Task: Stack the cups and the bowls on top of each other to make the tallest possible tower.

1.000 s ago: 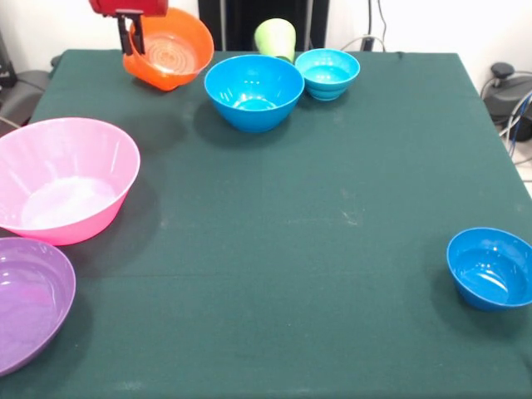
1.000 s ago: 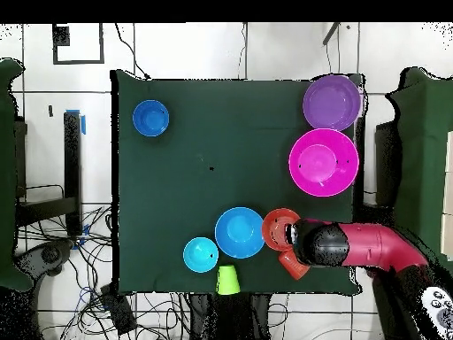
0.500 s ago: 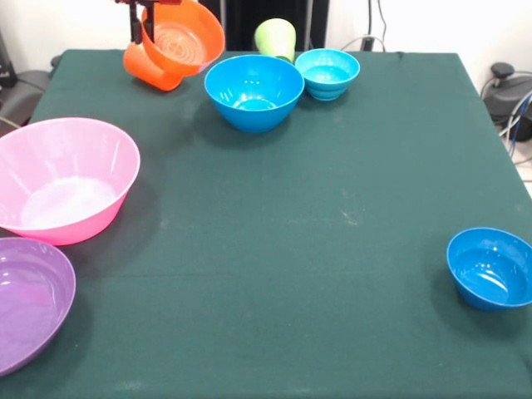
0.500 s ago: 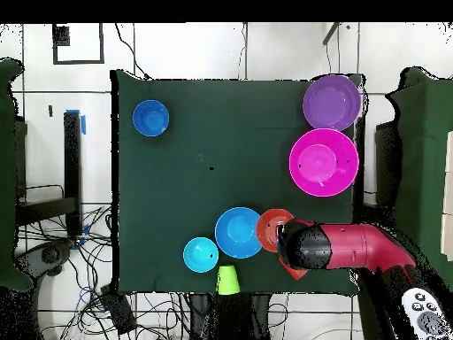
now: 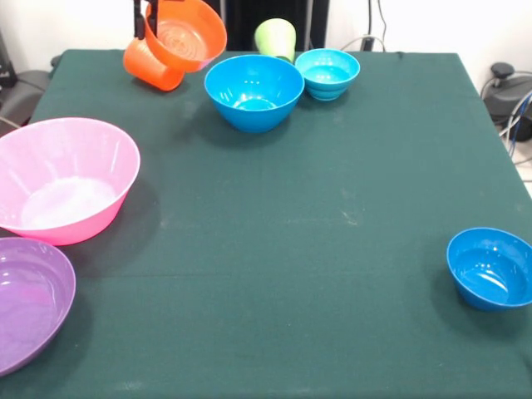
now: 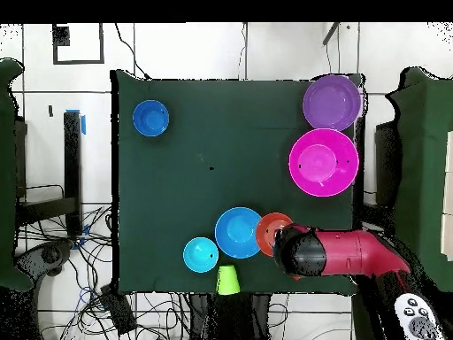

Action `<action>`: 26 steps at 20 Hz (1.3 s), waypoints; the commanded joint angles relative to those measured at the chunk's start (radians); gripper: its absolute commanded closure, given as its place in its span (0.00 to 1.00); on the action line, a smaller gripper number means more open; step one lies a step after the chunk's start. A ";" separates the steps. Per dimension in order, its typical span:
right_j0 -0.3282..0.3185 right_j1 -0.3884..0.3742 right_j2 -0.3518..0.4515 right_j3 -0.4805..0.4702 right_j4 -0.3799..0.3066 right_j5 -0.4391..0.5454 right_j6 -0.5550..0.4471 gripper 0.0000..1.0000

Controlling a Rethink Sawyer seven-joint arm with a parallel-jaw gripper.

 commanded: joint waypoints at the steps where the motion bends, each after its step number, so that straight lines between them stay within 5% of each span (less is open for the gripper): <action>1: 0.137 -0.029 -0.091 0.030 -0.039 -0.082 0.235 1.00; 4: 0.249 0.003 -0.187 0.009 -0.090 -0.154 0.329 1.00; 10: 0.309 0.117 -0.234 -0.012 -0.027 -0.245 0.356 1.00; 16: 0.265 0.206 -0.181 -0.027 0.034 -0.259 0.343 1.00; 26: 0.192 0.259 -0.116 -0.093 -0.018 -0.249 0.241 1.00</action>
